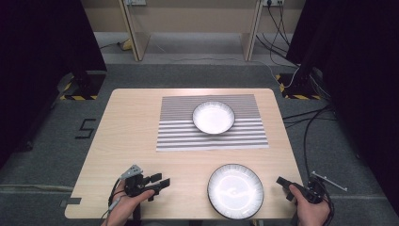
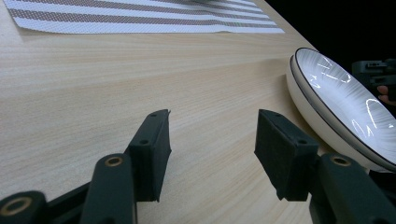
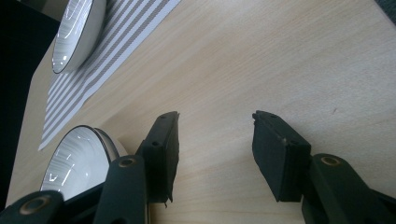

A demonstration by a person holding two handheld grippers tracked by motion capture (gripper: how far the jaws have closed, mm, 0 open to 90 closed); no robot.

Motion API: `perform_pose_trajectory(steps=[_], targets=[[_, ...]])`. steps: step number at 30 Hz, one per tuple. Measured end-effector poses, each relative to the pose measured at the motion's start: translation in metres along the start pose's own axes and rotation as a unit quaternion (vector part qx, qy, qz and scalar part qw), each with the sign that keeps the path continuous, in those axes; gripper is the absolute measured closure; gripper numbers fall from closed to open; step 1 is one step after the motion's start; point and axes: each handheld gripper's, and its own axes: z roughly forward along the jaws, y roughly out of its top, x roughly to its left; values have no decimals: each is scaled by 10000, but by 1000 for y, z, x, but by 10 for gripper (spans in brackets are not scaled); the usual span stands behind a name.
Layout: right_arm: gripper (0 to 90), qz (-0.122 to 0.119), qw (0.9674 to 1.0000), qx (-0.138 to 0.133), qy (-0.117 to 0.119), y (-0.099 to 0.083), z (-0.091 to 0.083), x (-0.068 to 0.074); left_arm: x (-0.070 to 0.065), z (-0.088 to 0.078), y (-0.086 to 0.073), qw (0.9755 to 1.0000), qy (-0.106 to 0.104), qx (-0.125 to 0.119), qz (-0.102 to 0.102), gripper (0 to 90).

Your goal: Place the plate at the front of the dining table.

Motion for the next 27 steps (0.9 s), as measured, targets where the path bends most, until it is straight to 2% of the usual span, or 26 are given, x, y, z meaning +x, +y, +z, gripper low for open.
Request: perform_pose_trajectory(steps=[17, 27], targets=[[514, 33, 9999, -115, -38, -6, -7, -12, 0, 0, 0, 10000, 3, 8, 4, 447], [514, 114, 9997, -203, 22, -6, -14, -16, 0, 1, 0, 10000, 8, 9, 5, 447]])
